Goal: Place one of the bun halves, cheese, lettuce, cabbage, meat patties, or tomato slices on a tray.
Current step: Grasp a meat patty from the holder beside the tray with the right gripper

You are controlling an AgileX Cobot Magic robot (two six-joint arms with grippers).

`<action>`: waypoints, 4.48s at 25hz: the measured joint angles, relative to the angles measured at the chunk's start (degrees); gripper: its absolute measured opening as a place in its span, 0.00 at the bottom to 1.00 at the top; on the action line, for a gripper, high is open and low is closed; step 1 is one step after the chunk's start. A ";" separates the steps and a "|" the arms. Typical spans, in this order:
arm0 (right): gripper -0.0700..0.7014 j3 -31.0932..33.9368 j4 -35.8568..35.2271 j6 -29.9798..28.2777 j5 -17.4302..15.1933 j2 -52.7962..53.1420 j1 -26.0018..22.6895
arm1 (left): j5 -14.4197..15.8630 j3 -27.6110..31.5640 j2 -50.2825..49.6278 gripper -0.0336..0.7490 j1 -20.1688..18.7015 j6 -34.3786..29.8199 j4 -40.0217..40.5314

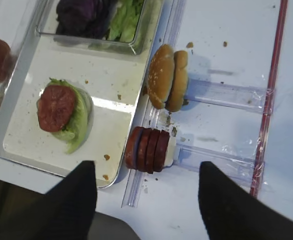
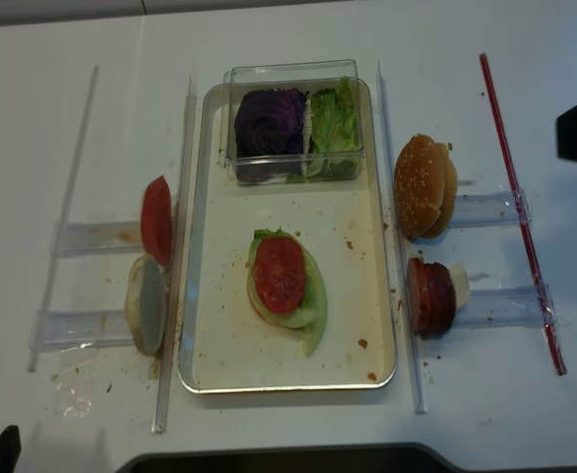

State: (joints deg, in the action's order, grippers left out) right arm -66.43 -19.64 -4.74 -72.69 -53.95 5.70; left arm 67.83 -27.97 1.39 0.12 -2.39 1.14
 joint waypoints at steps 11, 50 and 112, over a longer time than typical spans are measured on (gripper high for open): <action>0.67 0.00 6.15 10.74 0.66 -12.16 17.92 | -0.08 0.00 0.00 0.66 0.00 0.09 0.00; 0.50 -0.15 7.49 18.85 2.78 -39.46 21.74 | -0.08 0.00 0.00 0.66 0.00 1.74 1.16; 0.18 -0.15 2.95 12.89 2.79 -31.34 21.76 | -0.08 0.03 0.00 0.66 0.00 1.83 1.16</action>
State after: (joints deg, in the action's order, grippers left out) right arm -66.58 -16.69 8.15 -69.90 -85.29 27.46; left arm 67.75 -27.94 1.39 0.12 -0.55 2.29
